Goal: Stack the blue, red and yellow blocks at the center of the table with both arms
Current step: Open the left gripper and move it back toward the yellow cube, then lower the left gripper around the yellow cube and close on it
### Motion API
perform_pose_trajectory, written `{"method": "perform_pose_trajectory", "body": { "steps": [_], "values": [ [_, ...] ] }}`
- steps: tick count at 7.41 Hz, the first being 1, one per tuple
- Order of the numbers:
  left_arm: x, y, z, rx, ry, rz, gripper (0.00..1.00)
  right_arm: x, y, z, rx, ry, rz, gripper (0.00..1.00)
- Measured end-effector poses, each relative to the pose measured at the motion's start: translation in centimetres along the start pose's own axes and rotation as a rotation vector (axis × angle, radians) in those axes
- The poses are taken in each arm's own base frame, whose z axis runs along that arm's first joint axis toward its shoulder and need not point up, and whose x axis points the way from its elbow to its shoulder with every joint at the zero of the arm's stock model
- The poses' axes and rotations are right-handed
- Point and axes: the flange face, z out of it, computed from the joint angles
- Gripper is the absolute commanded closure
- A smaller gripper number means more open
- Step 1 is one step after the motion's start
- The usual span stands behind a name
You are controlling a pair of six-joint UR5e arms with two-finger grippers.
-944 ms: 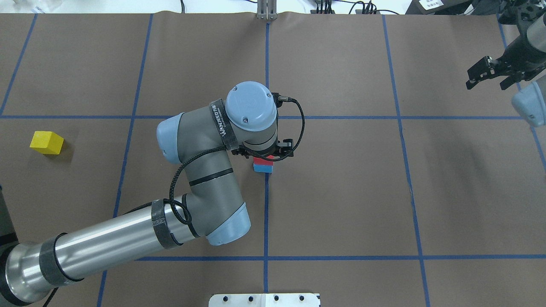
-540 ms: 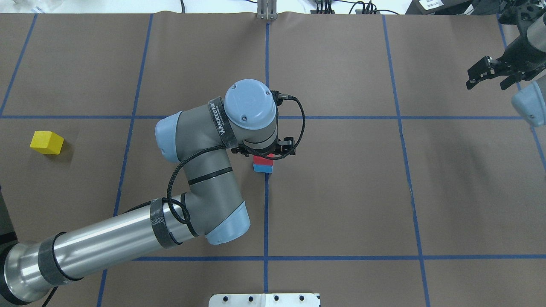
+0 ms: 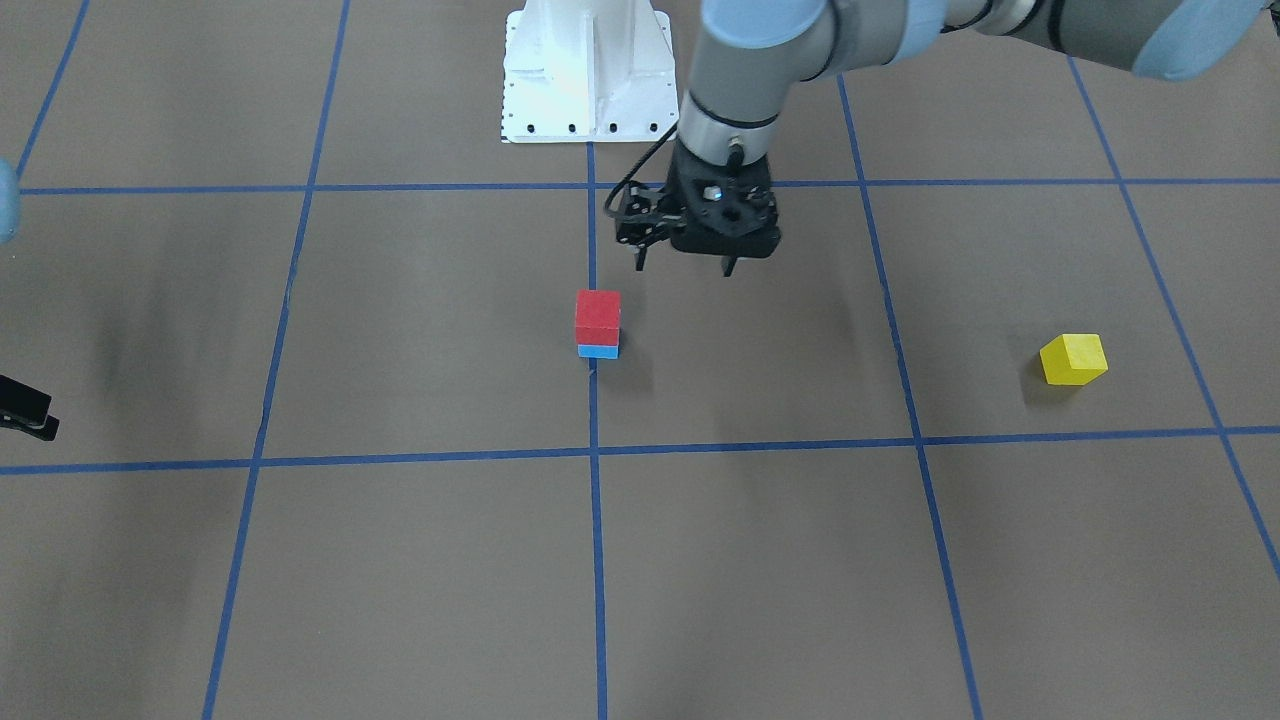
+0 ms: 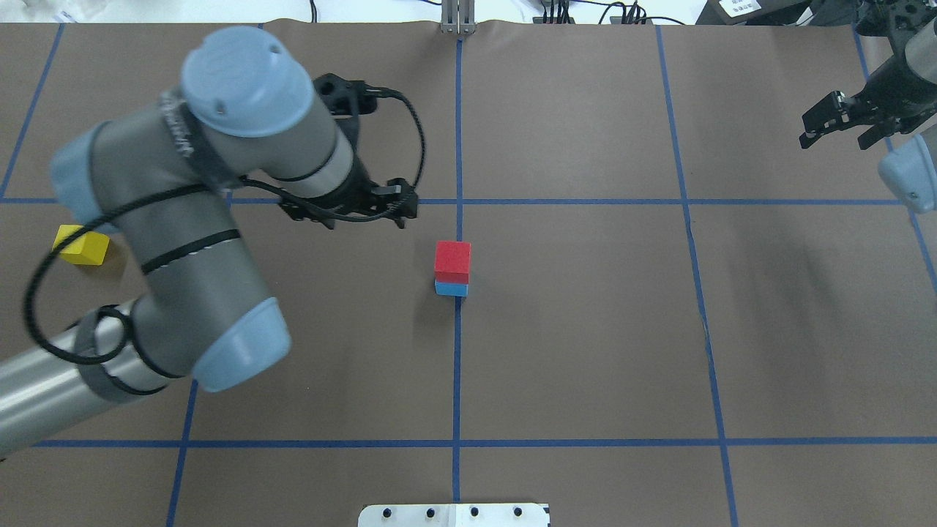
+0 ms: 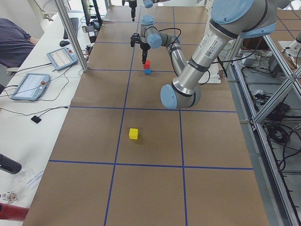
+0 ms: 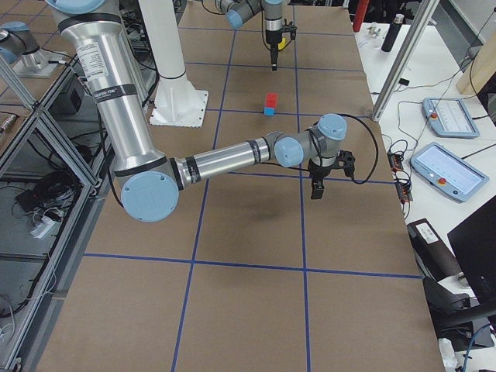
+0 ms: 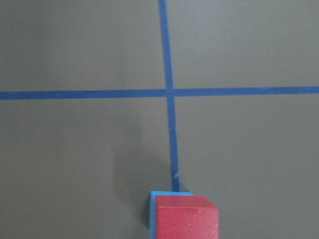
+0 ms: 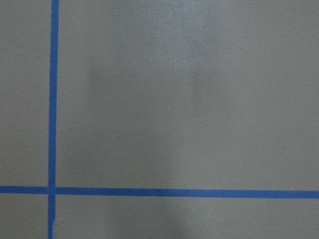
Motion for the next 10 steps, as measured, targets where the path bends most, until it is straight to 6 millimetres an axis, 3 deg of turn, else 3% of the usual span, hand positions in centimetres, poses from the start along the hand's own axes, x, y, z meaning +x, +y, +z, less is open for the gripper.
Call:
{"method": "perform_pose_trajectory", "body": {
  "steps": [1,3,5,6,8,10],
  "values": [
    [-6.4,-0.2,-1.6,0.009,-0.04,0.022,0.0,-0.1,-0.1,-0.1,0.002,0.0,-0.001,0.0],
    [-20.6,-0.4,-2.8,0.008,-0.135,0.067,0.0,-0.2,-0.1,-0.3,0.006,-0.001,-0.004,0.0],
    [-32.2,0.8,-1.4,0.031,-0.174,0.094,0.0,-0.4,-0.2,-0.4,0.01,-0.001,-0.006,0.0],
    [-36.7,1.4,0.8,0.048,-0.17,0.102,0.0,-0.4,-0.2,-0.4,0.011,-0.001,-0.007,0.0],
    [-42.5,1.7,5.1,0.066,-0.161,0.106,0.0,-0.4,-0.2,-0.3,0.009,0.0,-0.006,0.0],
    [-45.0,1.6,7.5,0.056,-0.171,0.1,0.0,-0.5,-0.3,-0.3,0.01,0.0,-0.007,0.0]
  ]
}}
